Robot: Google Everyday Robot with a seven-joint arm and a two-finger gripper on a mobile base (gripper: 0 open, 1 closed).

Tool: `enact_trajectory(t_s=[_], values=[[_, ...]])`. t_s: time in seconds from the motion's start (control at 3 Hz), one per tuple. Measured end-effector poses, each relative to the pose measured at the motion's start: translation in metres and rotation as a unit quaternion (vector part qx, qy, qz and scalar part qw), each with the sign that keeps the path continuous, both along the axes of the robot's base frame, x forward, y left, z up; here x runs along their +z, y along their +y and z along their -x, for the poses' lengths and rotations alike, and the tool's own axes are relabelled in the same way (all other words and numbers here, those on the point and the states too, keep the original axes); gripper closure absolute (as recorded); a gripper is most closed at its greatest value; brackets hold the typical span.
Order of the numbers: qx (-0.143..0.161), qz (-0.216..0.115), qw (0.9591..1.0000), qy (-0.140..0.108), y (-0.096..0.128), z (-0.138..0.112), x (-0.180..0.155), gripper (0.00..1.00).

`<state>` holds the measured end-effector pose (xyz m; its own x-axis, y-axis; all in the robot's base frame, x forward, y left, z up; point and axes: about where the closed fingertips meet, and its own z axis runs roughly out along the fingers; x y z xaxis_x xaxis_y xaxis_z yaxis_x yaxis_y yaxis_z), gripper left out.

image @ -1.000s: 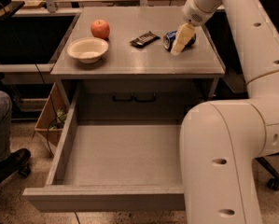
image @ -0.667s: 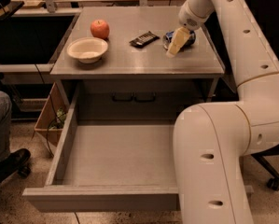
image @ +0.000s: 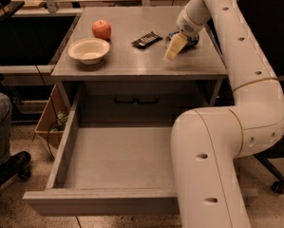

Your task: Place pepsi can into top drawer

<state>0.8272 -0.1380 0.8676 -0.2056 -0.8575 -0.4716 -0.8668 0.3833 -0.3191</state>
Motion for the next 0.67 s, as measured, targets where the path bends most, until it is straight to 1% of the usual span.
enact_trajectory(t_s=[0.33, 0.67], values=[[-0.020, -0.034, 0.9989, 0.024, -0.004, 0.005, -0.011, 0.00], [-0.092, -0.089, 0.9916, 0.017, -0.027, -0.004, -0.001, 0.00]])
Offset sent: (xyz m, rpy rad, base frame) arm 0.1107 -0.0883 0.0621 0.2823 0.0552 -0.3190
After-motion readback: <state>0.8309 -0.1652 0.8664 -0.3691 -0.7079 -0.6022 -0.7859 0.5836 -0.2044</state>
